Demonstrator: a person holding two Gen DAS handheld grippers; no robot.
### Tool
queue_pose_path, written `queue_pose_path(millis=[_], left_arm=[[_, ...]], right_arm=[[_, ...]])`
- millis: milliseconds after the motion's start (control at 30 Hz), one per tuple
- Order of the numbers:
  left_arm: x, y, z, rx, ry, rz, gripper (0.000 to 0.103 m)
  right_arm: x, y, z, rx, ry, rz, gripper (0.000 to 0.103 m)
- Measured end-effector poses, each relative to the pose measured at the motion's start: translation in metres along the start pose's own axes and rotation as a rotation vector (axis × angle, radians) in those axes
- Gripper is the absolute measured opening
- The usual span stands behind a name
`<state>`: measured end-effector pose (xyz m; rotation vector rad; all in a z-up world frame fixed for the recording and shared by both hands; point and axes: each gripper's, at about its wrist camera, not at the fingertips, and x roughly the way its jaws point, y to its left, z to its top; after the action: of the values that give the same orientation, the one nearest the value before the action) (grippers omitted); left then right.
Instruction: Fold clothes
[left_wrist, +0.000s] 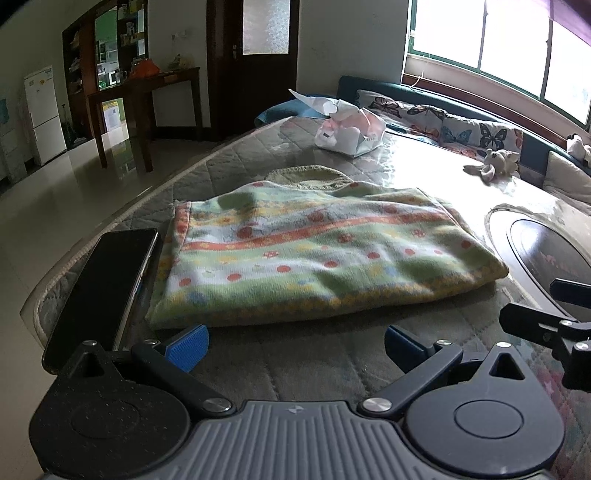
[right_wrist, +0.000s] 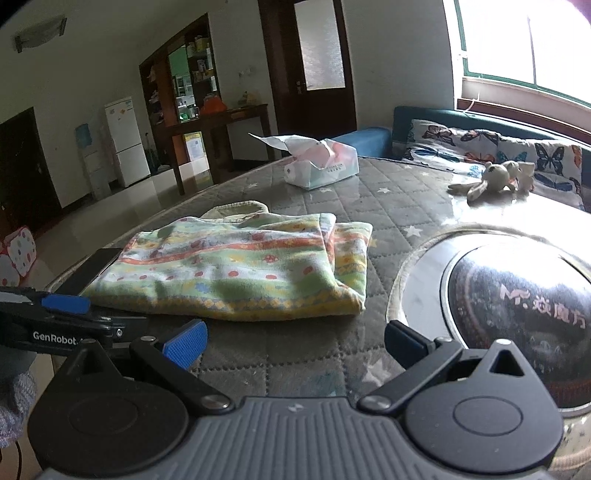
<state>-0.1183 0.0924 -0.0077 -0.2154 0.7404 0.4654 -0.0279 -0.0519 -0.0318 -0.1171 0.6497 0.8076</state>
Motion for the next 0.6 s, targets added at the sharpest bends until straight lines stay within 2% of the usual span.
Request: queue_pose_path(millis=[600], left_arm=[[-0.005,-0.002,-0.011,0.019,-0.001,-0.005,0.103]], right_arm=[[-0.005,0.013,-0.006,0.019,-0.015,-0.016,0.103]])
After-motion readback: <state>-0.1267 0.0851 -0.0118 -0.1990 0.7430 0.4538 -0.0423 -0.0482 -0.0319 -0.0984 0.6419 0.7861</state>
